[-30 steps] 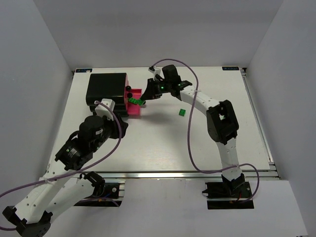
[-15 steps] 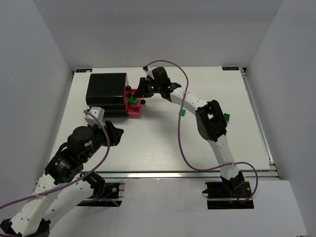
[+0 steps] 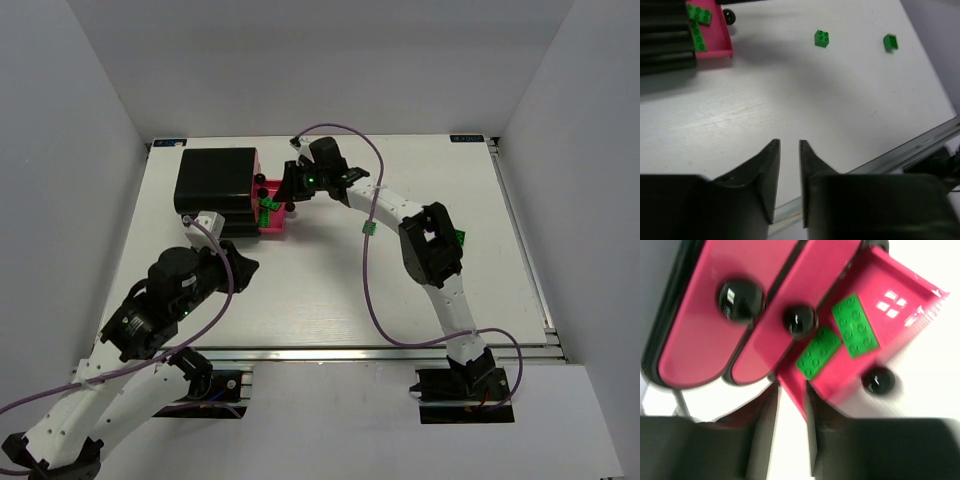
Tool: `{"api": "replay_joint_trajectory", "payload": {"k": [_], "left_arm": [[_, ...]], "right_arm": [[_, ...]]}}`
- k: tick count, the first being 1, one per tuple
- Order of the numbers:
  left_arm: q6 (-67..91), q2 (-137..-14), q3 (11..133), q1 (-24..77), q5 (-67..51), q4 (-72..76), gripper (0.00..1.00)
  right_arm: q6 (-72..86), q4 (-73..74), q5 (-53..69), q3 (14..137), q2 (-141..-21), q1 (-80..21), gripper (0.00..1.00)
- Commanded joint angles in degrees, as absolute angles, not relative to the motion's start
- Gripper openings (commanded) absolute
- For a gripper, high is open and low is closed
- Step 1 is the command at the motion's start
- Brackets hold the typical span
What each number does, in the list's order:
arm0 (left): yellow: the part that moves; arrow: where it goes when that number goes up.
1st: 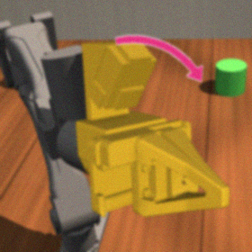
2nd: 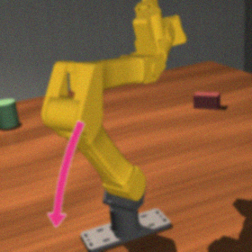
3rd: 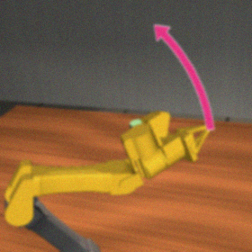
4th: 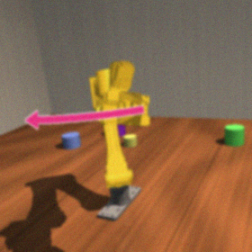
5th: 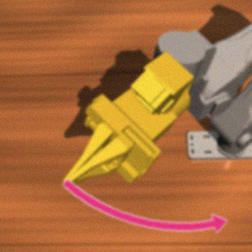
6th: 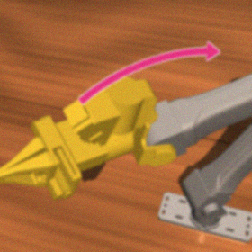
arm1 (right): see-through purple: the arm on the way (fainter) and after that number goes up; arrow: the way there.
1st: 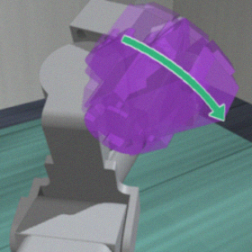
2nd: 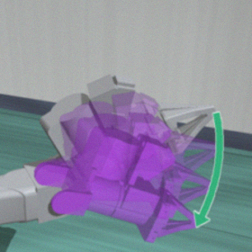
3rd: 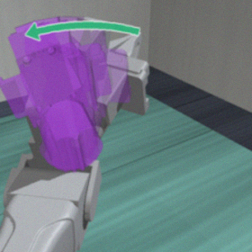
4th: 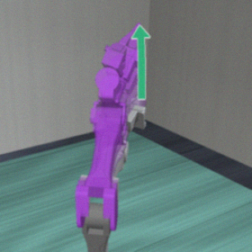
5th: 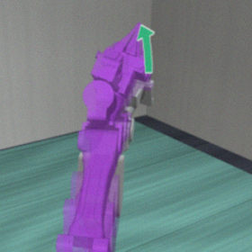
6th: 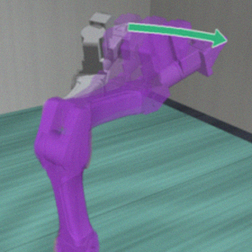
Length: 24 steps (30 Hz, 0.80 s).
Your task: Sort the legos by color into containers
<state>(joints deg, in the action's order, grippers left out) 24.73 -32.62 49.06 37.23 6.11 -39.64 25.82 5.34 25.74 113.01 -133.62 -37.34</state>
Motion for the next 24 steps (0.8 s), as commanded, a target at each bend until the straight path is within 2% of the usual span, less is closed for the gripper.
{"api": "replay_joint_trajectory", "payload": {"k": [1,2,3,5,8,9,10,11,12,13,15,20,24], "left_arm": [[24.61,-37.68,47.99,37.35,0.81,-32.99,0.27],[24.61,-39.45,47.9,37.35,0.1,-31.65,0.19],[24.52,-41.38,47.81,37.88,-1.83,-30.16,0.12],[24.43,-48.23,48.07,37.88,-4.81,-24.89,0.02],[24.08,-59.3,49.92,37.88,-8.51,-18.56,0.03],[24.17,-61.94,50.88,37.88,-9.13,-17.33,0.07],[24.43,-64.66,51.76,38.49,-9.31,-15.4,0.15],[25.3,-70.17,53.86,38.5,-8.88,-14.68,0.25],[25.66,-72.83,55.18,39.02,-8.18,-14.24,0.43],[25.84,-75.47,56.67,39.89,-7.56,-13.11,0.53],[27.24,-83.21,61.42,40.95,-4.42,-12.57,0.62],[27.51,-100.69,77.05,45.08,6.13,-18.97,0.66],[26.98,-117.63,95.91,47.98,16.24,-26.53,0.67]], "right_arm": [[20.15,6.15,24.97,108.74,-123.07,-36.04,0.26],[18.82,5.89,23.48,106.55,-118.17,-35.34,0.07],[17.16,5.8,22.51,101.56,-115.52,-34.72,0.0],[13.3,5.72,19.53,96.01,-106.76,-32.09,0.0],[11.77,4.75,21.52,83.62,-96.12,-25.59,0.0],[12.04,4.83,23.97,80.97,-93.98,-24.1,0.13],[12.04,6.14,26.69,76.86,-92.3,-20.17,0.35],[11.69,8.15,31.94,75.86,-90.37,-16.47,0.7],[11.17,11.05,34.43,75.5,-90.35,-13.04,0.7],[10.64,14.21,36.45,75.32,-89.57,-11.44,0.79],[8.63,18.27,41.12,72.17,-86.94,-4.76,0.81],[7.47,16.34,42.88,62.68,-76.14,4.55,0.83],[7.21,17.84,47.45,60.82,-73.65,8.95,0.84]]}}
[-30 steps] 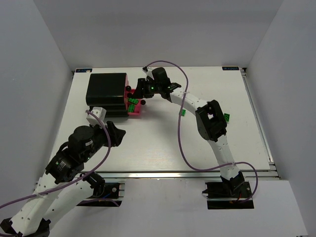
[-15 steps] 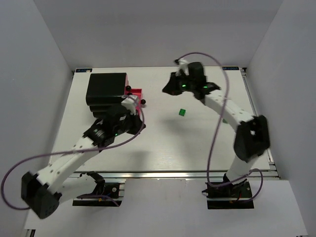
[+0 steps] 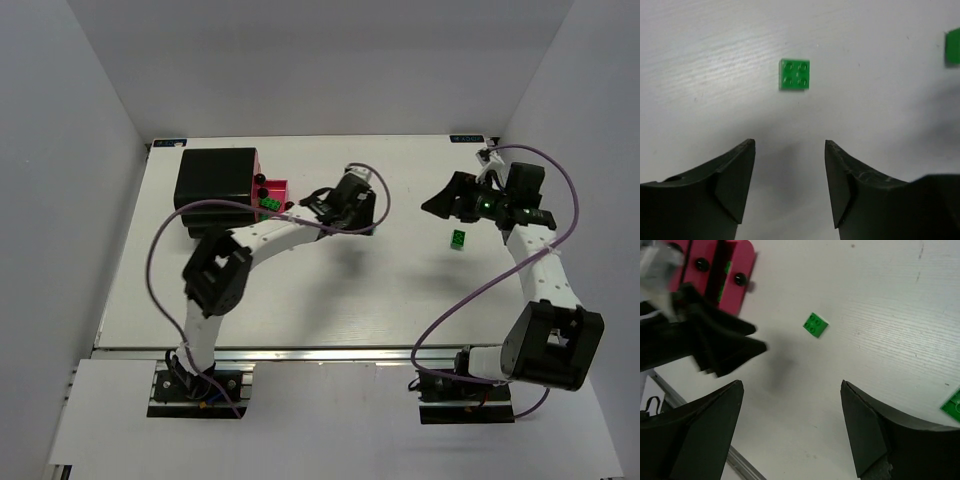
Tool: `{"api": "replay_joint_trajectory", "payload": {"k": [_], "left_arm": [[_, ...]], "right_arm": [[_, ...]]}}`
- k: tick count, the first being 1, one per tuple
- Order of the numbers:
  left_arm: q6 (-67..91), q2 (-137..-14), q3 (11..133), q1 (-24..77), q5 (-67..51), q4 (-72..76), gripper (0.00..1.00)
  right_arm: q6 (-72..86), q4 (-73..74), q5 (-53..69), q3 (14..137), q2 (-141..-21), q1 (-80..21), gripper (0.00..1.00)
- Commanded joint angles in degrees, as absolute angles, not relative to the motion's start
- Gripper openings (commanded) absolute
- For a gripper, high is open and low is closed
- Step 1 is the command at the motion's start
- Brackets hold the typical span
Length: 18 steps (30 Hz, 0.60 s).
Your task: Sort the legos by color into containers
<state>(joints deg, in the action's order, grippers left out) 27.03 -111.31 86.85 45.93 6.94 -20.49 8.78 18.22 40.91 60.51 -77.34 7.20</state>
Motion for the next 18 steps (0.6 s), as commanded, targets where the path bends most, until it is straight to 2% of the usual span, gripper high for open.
{"api": "replay_joint_trajectory", "payload": {"k": [1,7,18], "left_arm": [[26.63,-119.95,98.41,48.51,19.22,-28.02,0.69],[23.38,-131.82,112.47,50.01,23.9,-30.67,0.72],[20.39,-139.56,120.32,50.01,23.64,-31.38,0.72]], "right_arm": [[7.64,17.93,49.72,60.56,-73.57,10.27,0.84],[6.24,19.69,54.57,60.82,-73.3,15.9,0.84],[5.89,19.6,60.03,59.77,-72.69,19.69,0.85]]}}
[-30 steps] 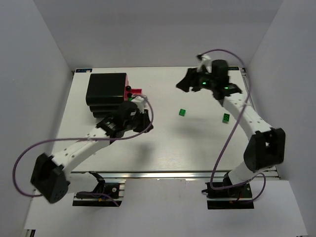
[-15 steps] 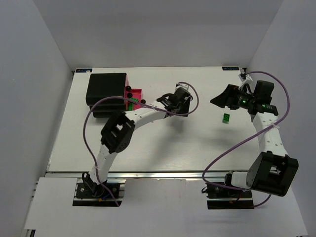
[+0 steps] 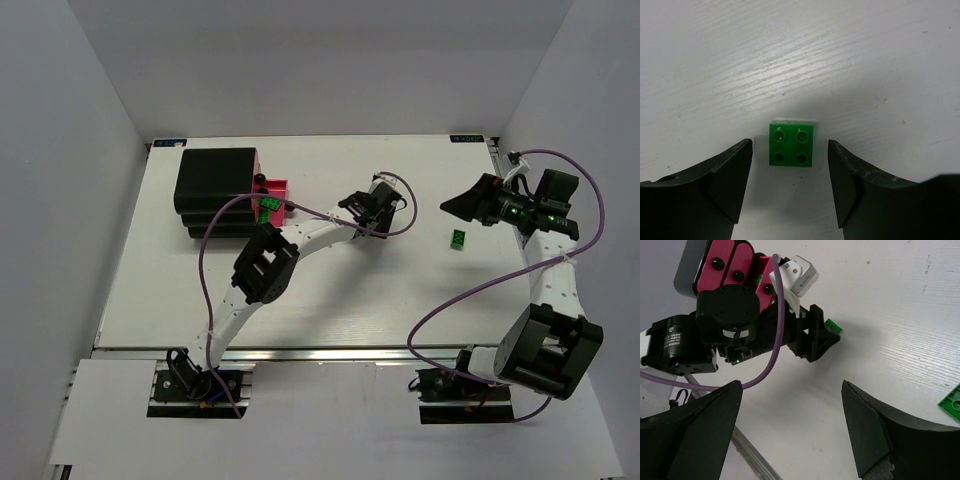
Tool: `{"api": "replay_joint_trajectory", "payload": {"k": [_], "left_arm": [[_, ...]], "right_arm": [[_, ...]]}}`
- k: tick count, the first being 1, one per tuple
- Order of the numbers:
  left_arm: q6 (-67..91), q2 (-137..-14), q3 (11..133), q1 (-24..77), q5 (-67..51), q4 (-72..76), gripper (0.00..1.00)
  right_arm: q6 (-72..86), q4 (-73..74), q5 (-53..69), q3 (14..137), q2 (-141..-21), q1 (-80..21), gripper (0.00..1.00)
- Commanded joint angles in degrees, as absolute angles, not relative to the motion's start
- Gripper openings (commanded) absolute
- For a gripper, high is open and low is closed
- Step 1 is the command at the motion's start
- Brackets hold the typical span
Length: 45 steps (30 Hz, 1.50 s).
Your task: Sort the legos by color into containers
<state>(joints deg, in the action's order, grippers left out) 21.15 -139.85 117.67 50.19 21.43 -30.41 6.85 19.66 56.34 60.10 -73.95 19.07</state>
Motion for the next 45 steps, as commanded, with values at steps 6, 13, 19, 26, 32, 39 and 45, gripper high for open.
{"api": "replay_joint_trajectory", "payload": {"k": [6,13,19,26,32,39,45], "left_arm": [[21.44,-140.8,120.94,50.01,24.52,-31.38,0.67],[21.71,-136.87,117.7,50.01,24.87,-29.37,0.28],[21.0,-122.99,106.36,47.73,29.61,-27.15,0.11],[18.2,-109.26,91.25,39.21,34.54,-27.86,0.07],[13.72,-111.88,95.43,35.6,36.21,-30.49,0.07],[8.53,-119.96,104.75,33.49,40.25,-30.41,0.08],[4.84,-124.8,109.77,32.26,45.87,-29.97,0.08]], "right_arm": [[6.68,18.81,61.61,59.06,-71.63,21.0,0.85],[6.94,18.28,63.02,58.36,-71.11,21.97,0.84],[6.07,17.4,62.58,56.95,-69.87,22.24,0.8],[6.94,13.89,64.42,54.76,-69.08,21.88,0.0],[7.12,13.8,64.78,54.41,-69.78,21.97,0.0],[7.3,13.36,64.69,54.05,-70.22,21.89,0.0],[7.03,13.36,64.95,54.05,-71.19,21.88,0.0]]}}
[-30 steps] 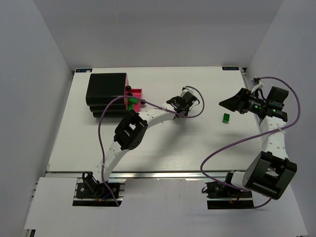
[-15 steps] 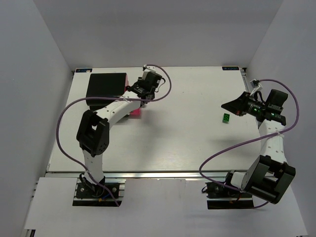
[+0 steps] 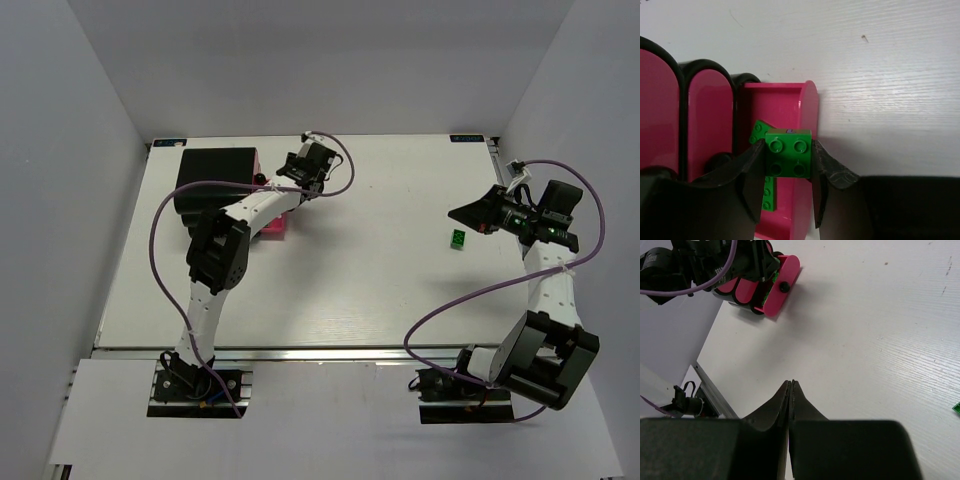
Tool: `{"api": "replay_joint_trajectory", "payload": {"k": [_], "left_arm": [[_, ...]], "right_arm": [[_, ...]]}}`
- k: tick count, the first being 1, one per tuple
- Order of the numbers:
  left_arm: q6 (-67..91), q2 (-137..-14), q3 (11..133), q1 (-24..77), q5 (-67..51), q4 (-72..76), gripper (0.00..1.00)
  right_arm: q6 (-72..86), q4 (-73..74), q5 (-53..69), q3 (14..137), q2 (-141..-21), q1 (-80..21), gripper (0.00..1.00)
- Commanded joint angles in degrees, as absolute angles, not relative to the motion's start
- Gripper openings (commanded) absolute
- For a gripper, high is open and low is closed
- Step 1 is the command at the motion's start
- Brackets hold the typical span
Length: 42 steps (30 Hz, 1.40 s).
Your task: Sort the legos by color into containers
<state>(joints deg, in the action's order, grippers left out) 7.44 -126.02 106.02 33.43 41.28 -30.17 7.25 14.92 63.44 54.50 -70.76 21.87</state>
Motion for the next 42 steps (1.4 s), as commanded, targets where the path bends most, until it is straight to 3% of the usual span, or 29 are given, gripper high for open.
{"api": "replay_joint_trajectory", "payload": {"k": [1,8,19,23,25,27,28,30,31,32,34,35,37,38,39,40,42], "left_arm": [[4.57,-125.15,109.95,32.26,45.97,-29.54,0.08],[3.08,-127.18,111.36,30.67,46.67,-30.67,0.18],[3.34,-128.67,111.8,30.67,45.09,-32.78,0.62],[3.34,-128.5,113.2,30.67,45.0,-33.49,0.68],[3.34,-127.97,114.43,30.67,43.95,-34.18,0.69],[3.6,-127.71,117.31,30.67,42.72,-35.15,0.67],[3.43,-126.83,118.29,31.54,39.84,-36.29,0.6],[2.99,-124.9,118.92,32.25,34.57,-36.21,0.41],[3.08,-121.93,118.57,32.26,24.8,-36.38,0.28],[4.03,-120.08,117.69,32.26,19.22,-36.47,0.08],[4.39,-115.6,110.62,32.26,7.53,-34.03,0.0],[4.39,-109.75,106.65,32.26,-4.1,-32.27,0.0],[4.66,-103.83,92.64,32.26,-12.79,-25.69,0.2],[5.53,-97.19,87.76,32.26,-18.4,-23.4,0.34],[6.06,-93.64,82.76,31.73,-20.2,-18.94,0.56],[6.76,-90.12,72.87,31.21,-21.87,-16.11,0.63],[6.86,-79.93,64.46,31.2,-23.65,-11.26,0.74]], "right_arm": [[6.94,13.36,65.04,53.97,-71.28,21.8,0.0],[6.86,13.36,65.21,53.96,-72.07,21.8,0.0],[7.03,13.36,65.39,53.88,-72.25,21.8,0.0],[7.03,13.36,65.57,53.88,-72.16,21.88,0.0],[6.94,13.36,65.83,53.88,-72.07,21.88,0.05],[6.16,13.53,66.09,54.05,-72.07,21.8,0.09],[4.85,13.97,65.14,54.14,-71.98,21.62,0.12],[2.74,15.29,62.59,55.28,-71.81,21.54,0.16],[1.16,17.64,60.66,55.98,-71.63,21.1,0.18],[-3.73,19.23,54.64,56.86,-71.37,20.22,0.27],[-7.19,20.56,48.46,57.13,-70.76,18.64,0.4],[-8.77,21.78,42.51,57.04,-70.93,18.11,0.54],[-14.31,23.46,33.37,57.04,-72.41,15.83,0.76],[-16.07,25.29,30.09,57.13,-73.12,14.86,0.8],[-18.78,26.01,27.54,57.22,-74.87,14.59,0.83],[-19.85,26.89,22.72,57.48,-75.84,14.5,0.88],[-21.18,27.16,18.91,57.74,-78.03,14.5,0.89]]}}
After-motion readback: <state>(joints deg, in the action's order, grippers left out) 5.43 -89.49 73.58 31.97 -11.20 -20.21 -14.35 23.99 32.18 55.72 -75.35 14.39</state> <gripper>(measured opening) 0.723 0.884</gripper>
